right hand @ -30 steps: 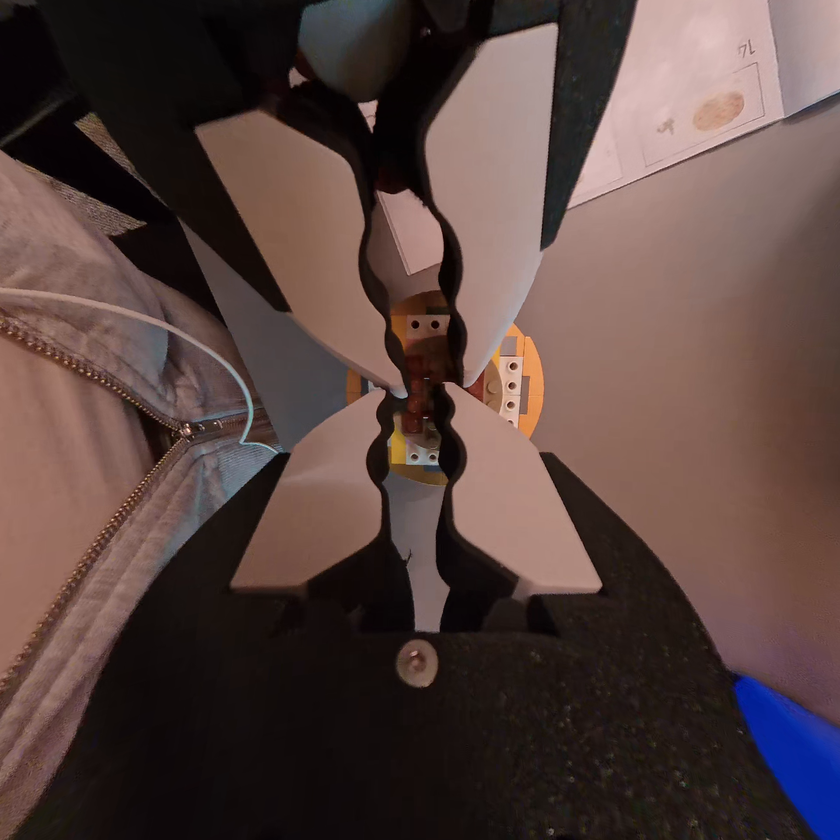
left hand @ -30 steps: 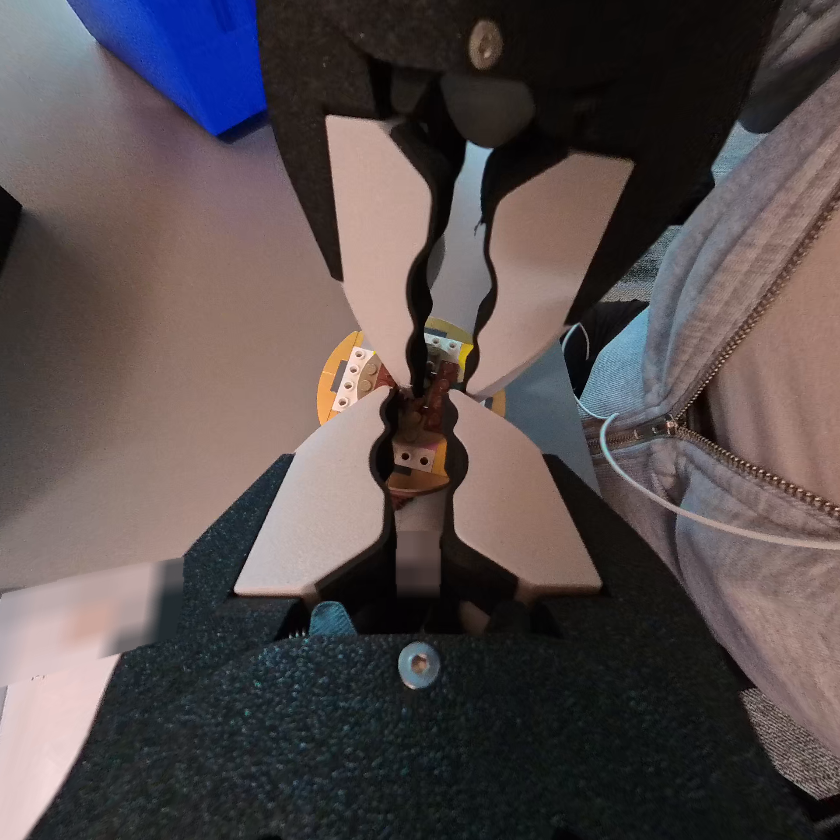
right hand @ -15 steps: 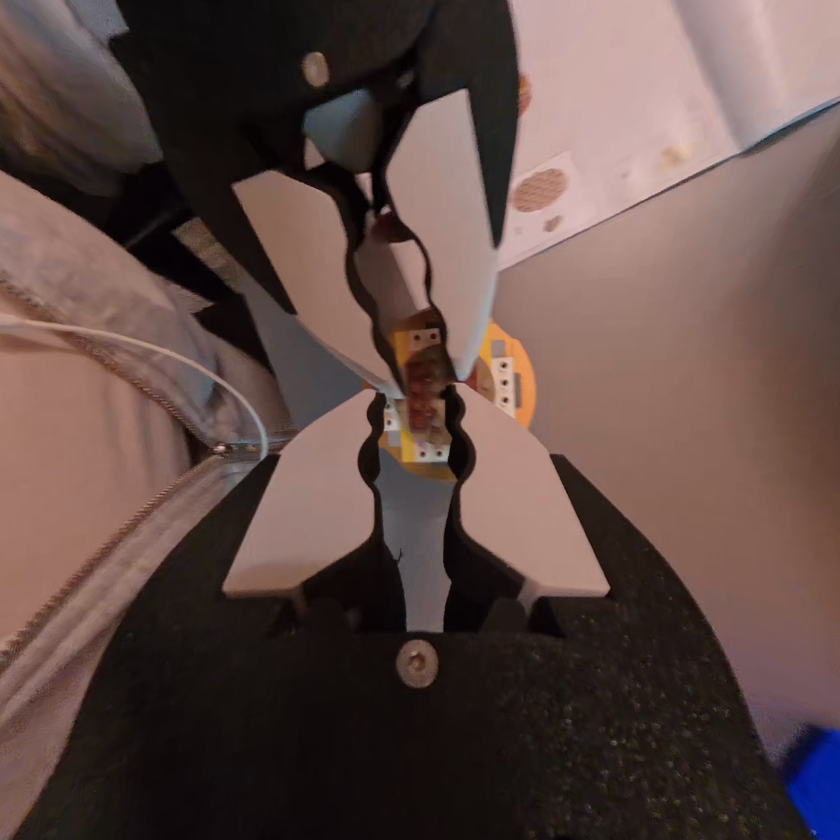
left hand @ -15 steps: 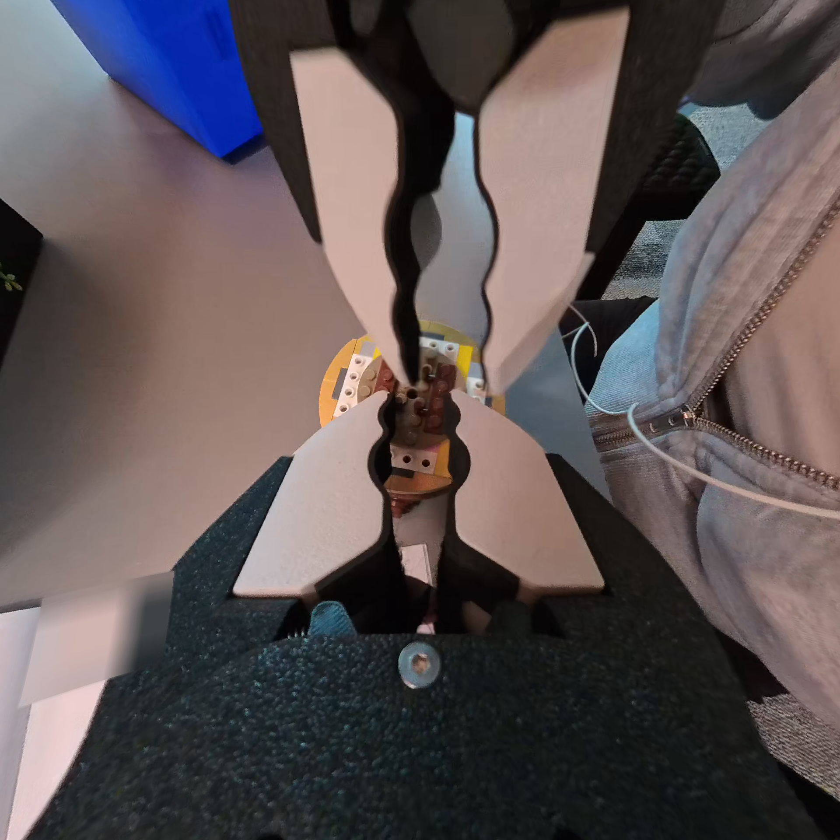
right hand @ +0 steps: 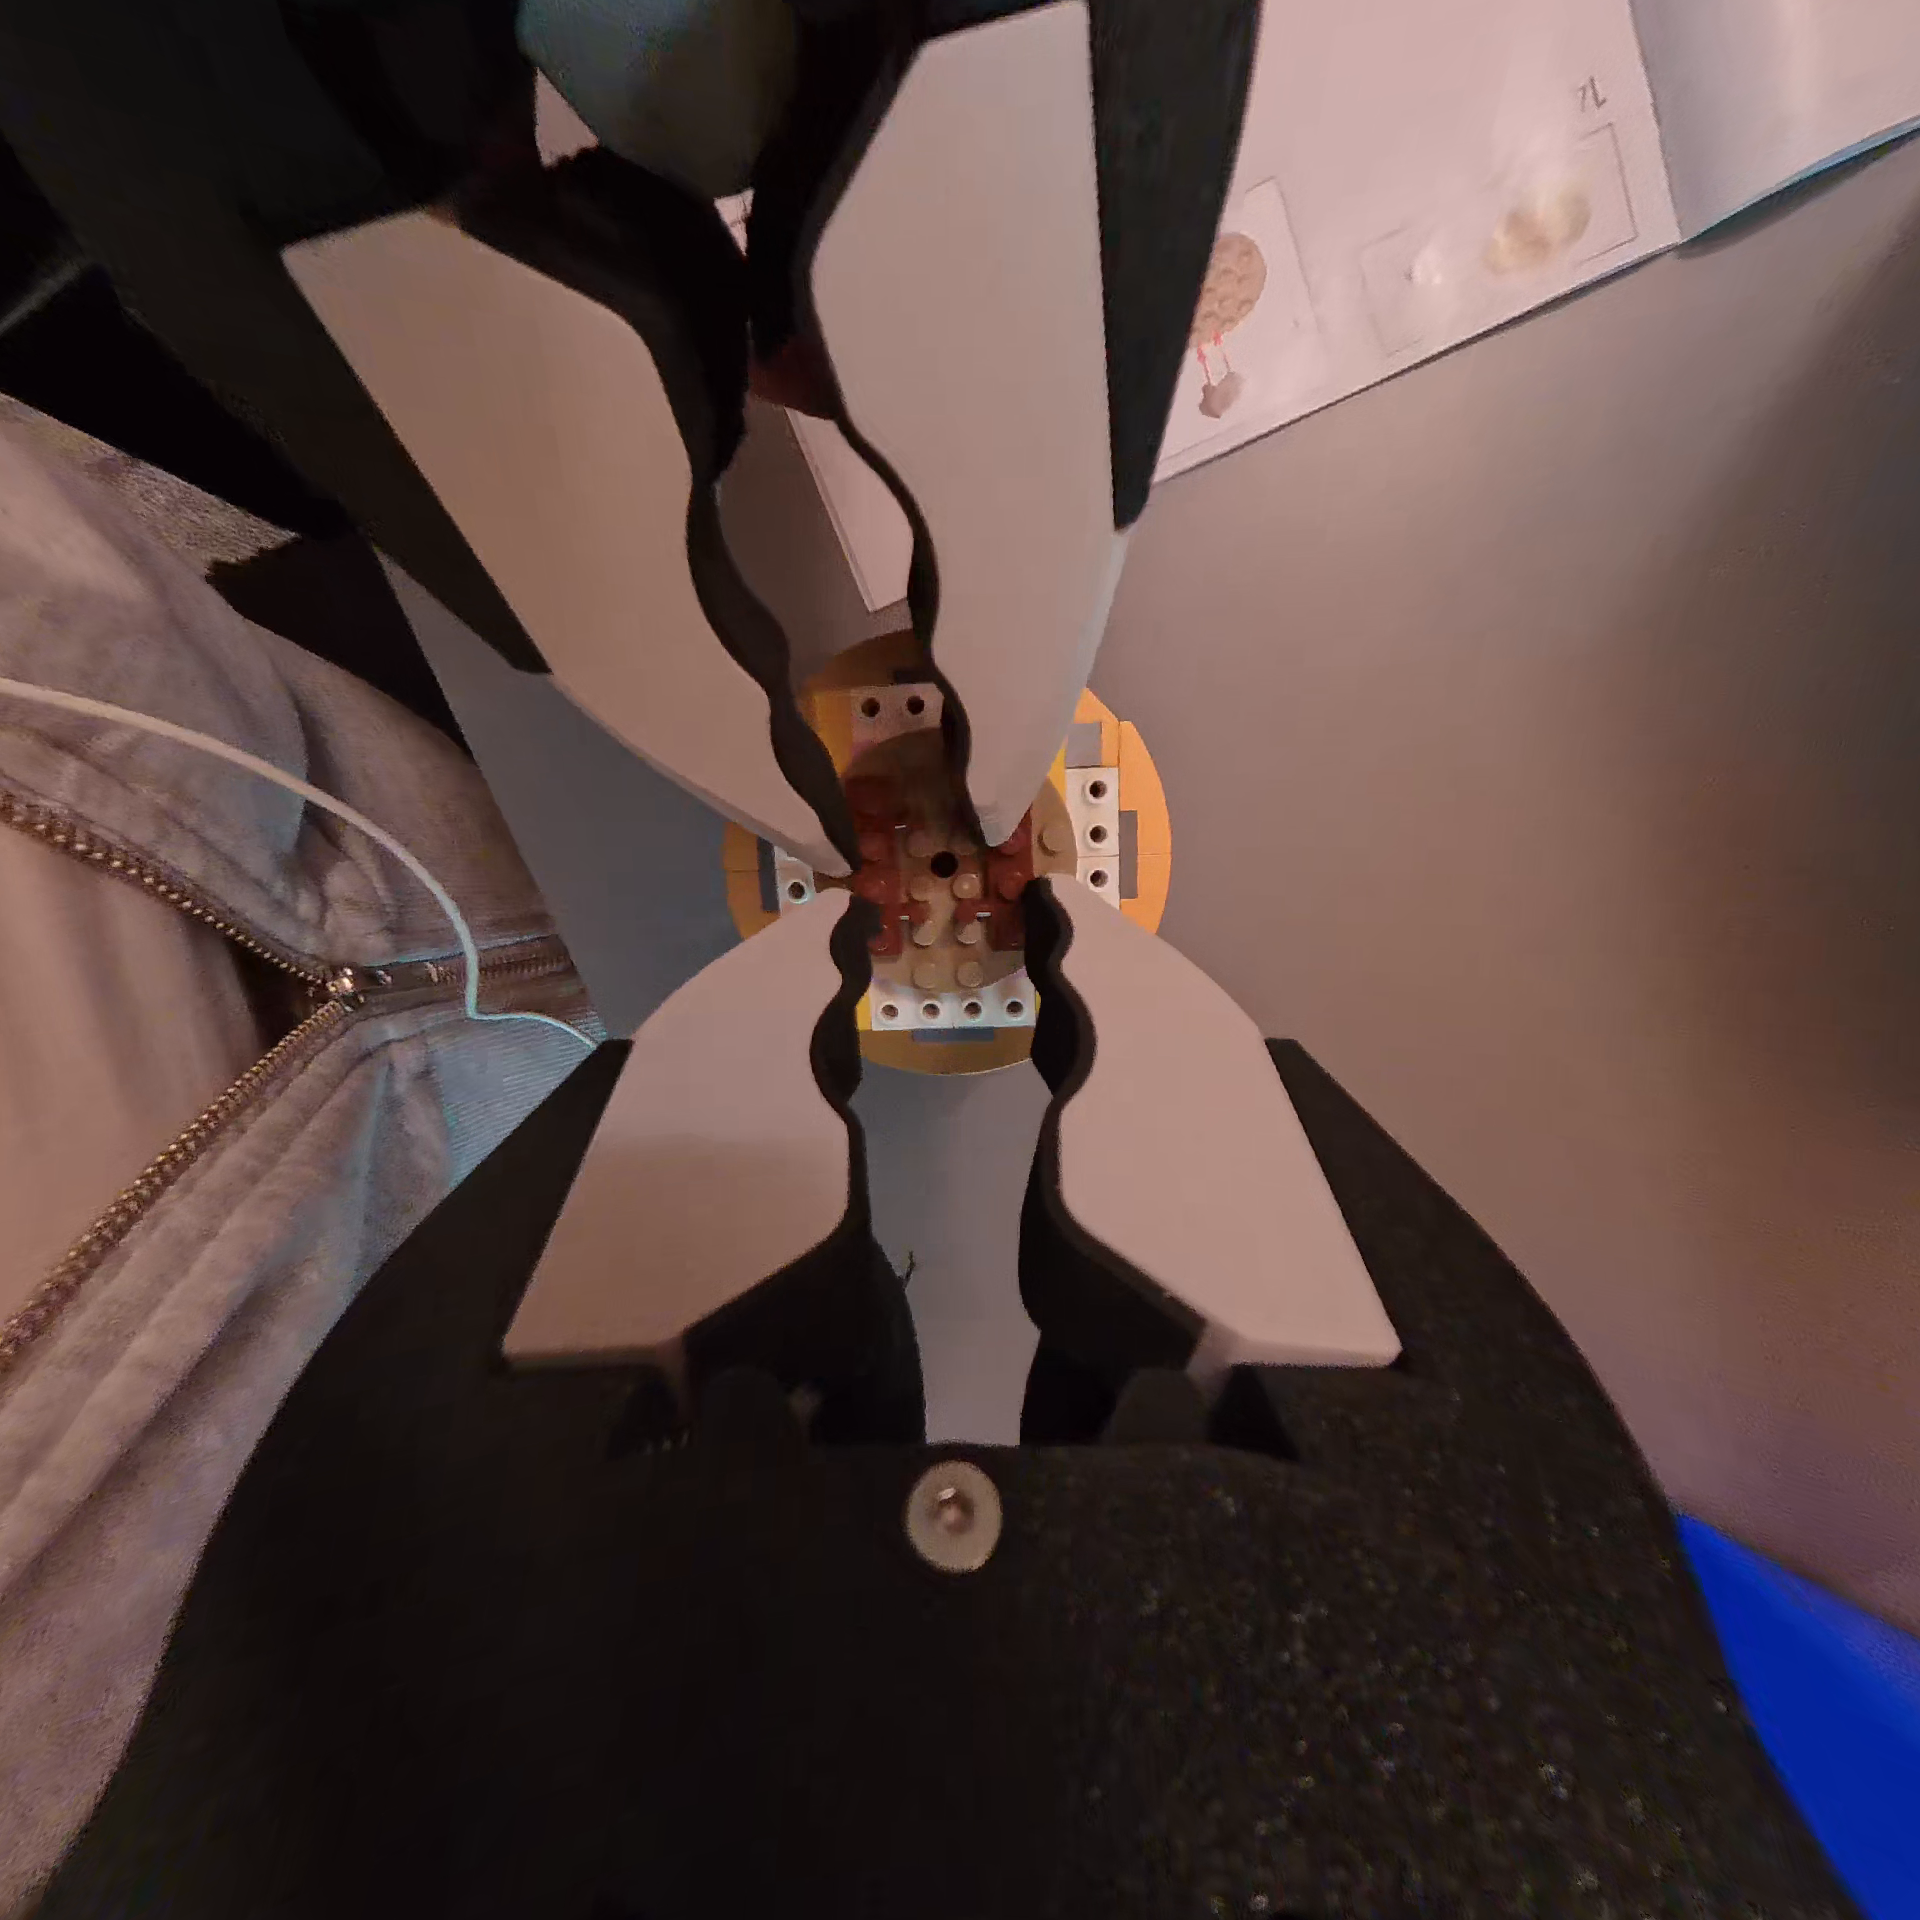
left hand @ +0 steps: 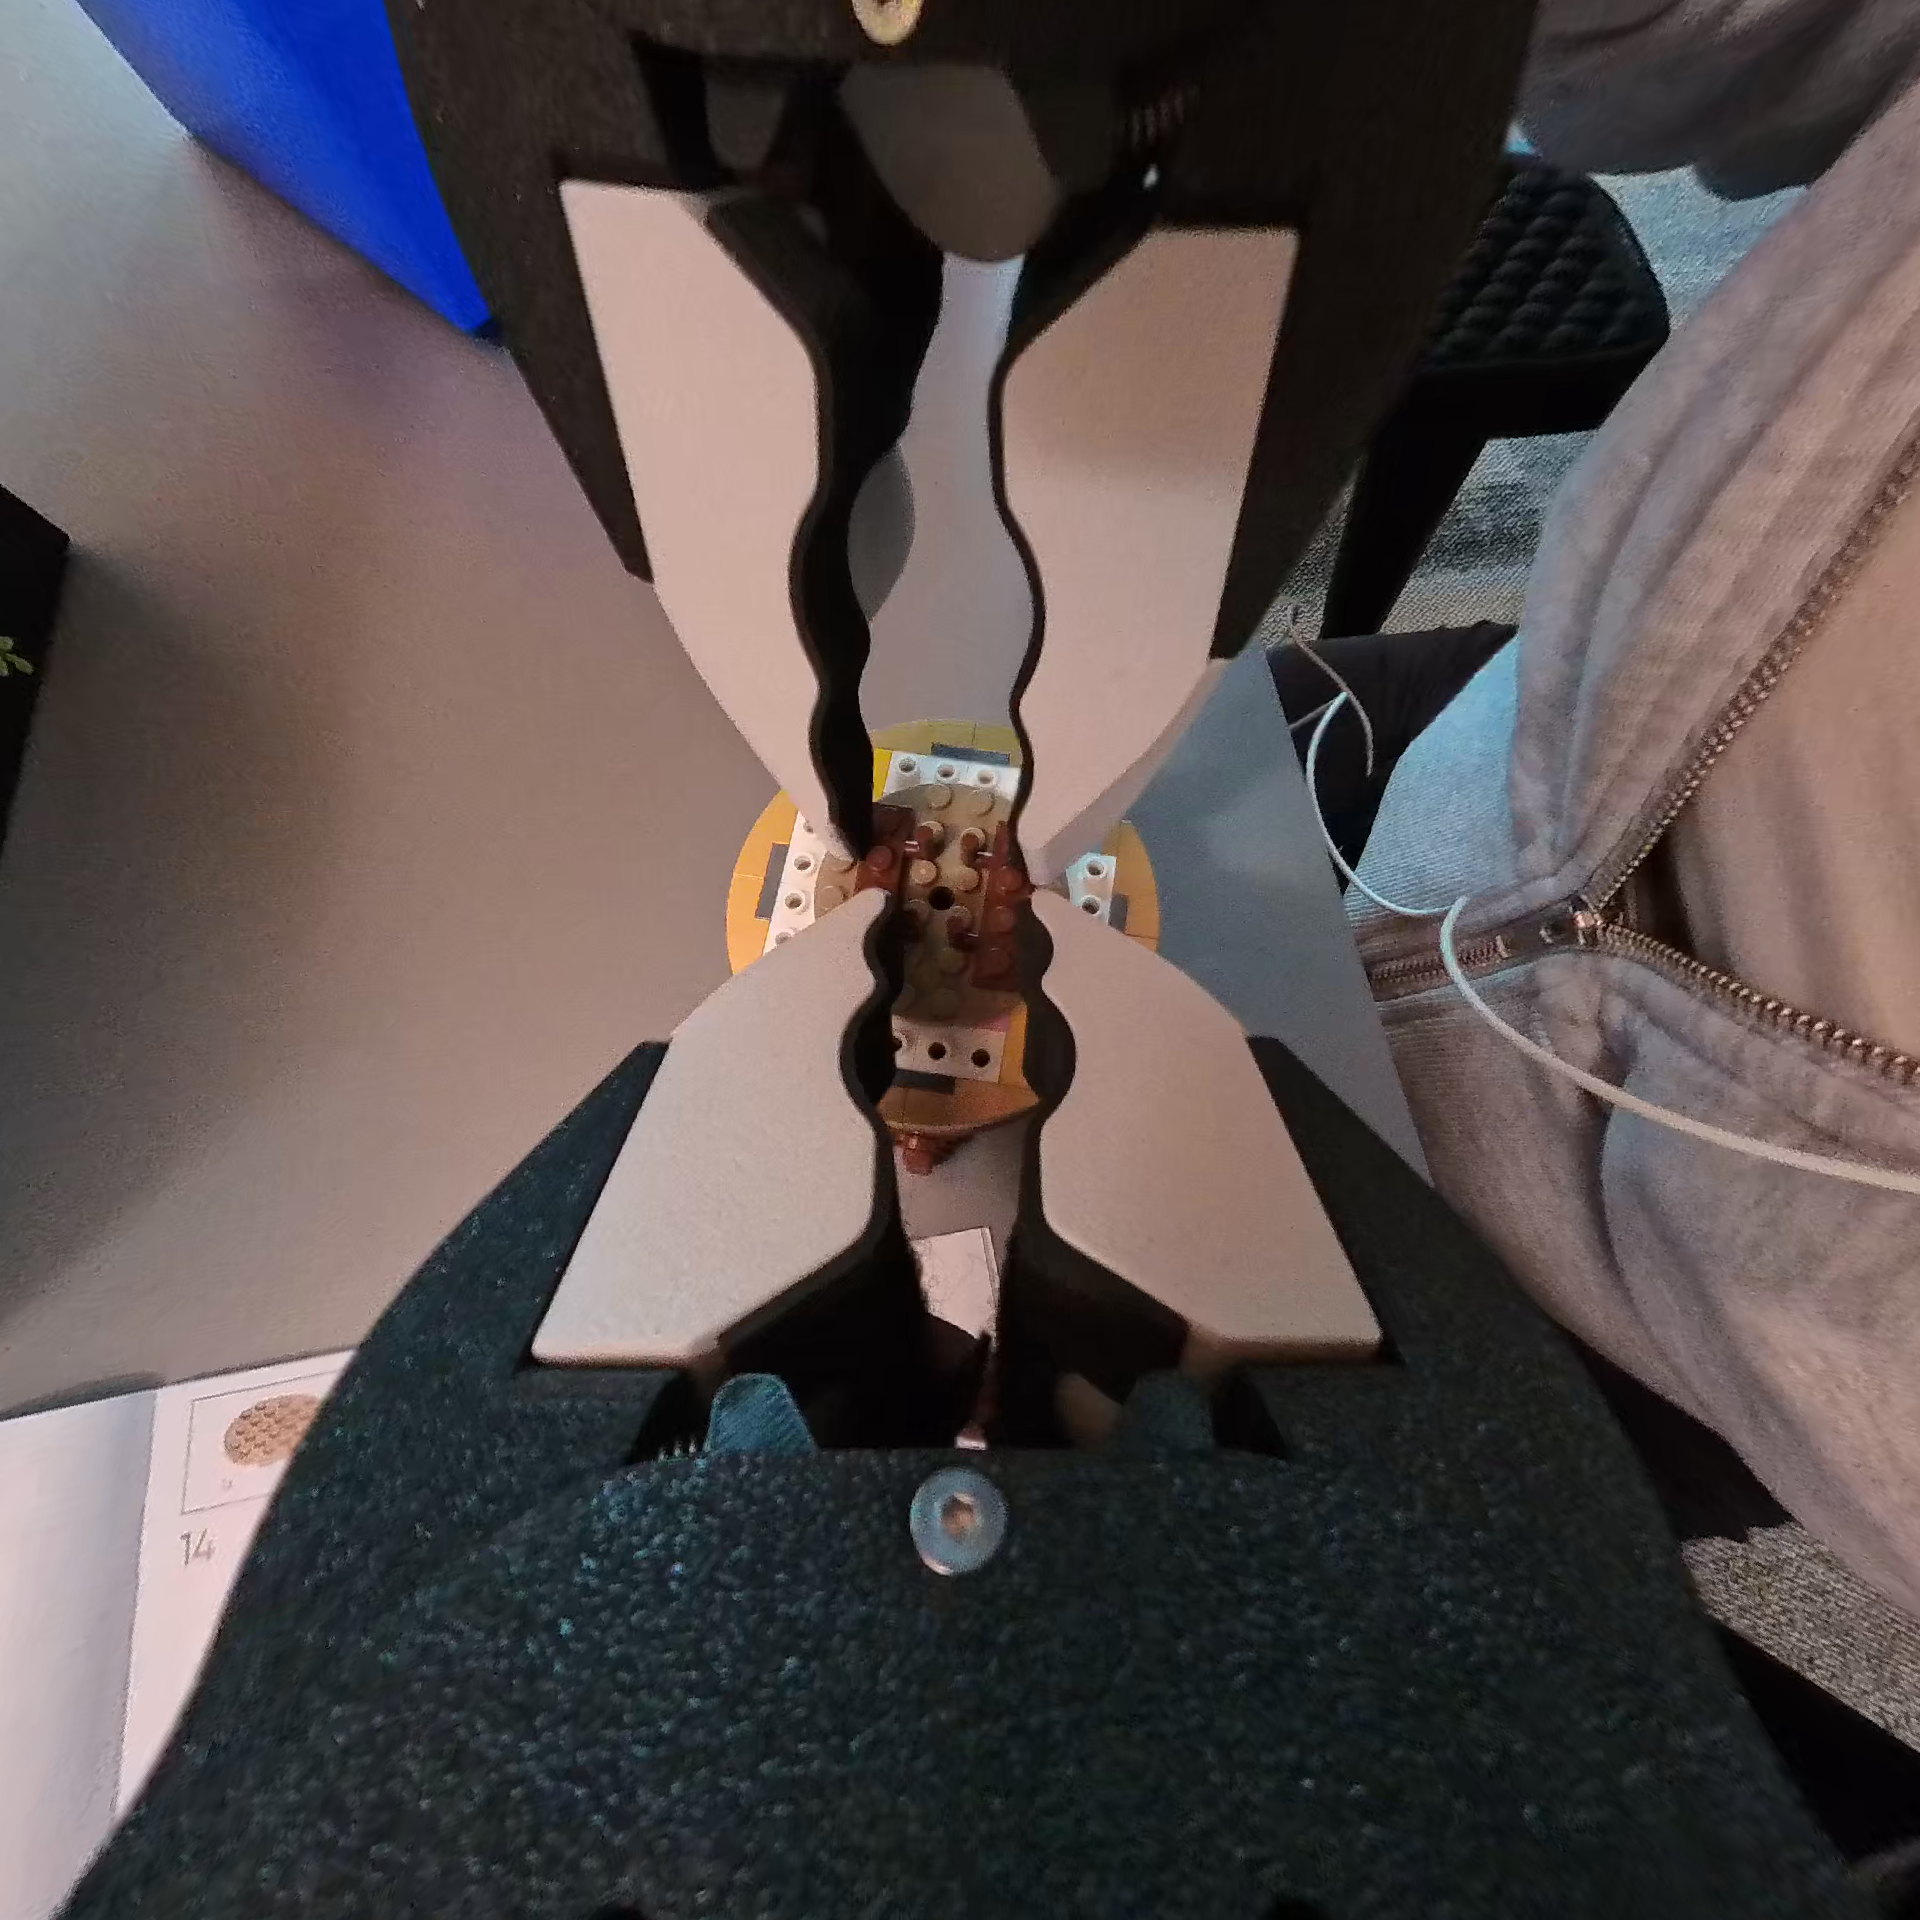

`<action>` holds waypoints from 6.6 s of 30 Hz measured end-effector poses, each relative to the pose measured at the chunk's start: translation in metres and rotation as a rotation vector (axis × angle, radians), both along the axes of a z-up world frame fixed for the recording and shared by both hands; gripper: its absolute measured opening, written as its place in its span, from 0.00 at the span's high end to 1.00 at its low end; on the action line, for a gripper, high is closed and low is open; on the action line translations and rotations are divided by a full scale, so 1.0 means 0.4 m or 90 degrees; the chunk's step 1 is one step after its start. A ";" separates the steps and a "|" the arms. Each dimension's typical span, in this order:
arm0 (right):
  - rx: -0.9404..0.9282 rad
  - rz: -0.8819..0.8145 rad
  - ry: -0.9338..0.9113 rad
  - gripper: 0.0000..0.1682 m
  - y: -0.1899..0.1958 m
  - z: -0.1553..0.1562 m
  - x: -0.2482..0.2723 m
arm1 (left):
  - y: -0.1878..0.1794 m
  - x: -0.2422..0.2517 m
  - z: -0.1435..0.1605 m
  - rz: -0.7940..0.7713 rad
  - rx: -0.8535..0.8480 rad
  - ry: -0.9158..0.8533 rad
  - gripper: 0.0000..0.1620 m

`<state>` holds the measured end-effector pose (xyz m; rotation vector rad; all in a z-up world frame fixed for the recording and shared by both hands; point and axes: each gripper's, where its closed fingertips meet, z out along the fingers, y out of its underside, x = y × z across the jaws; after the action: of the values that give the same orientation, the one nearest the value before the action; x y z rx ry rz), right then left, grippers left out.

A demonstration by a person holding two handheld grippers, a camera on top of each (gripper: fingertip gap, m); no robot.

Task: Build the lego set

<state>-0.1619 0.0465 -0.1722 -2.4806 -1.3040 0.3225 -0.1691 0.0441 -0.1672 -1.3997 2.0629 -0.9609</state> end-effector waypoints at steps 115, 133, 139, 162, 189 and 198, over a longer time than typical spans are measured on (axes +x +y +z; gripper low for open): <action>0.221 0.079 0.307 0.62 0.009 0.005 0.040 | -0.013 0.030 -0.003 0.192 -0.013 -0.180 0.59; 0.203 0.057 0.349 0.73 0.013 -0.002 0.036 | -0.013 0.032 -0.014 0.190 -0.039 -0.157 0.64; 0.194 0.072 0.350 0.63 0.005 -0.007 0.040 | -0.004 0.029 -0.013 0.198 -0.026 -0.158 0.63; 0.218 0.173 0.369 0.54 0.049 -0.036 0.079 | 0.054 0.008 -0.042 0.279 -0.028 -0.135 0.65; 0.084 0.161 0.146 0.41 0.035 -0.088 0.036 | 0.212 -0.363 -0.037 0.452 0.124 0.033 0.68; 0.039 0.186 0.246 0.39 -0.056 -0.041 -0.025 | 0.235 -0.402 -0.151 0.271 0.246 0.232 0.88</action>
<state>-0.1720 0.0242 -0.1885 -2.0390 -1.4724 0.7755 -0.3300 0.1381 -0.2277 -1.7808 1.9259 -0.1306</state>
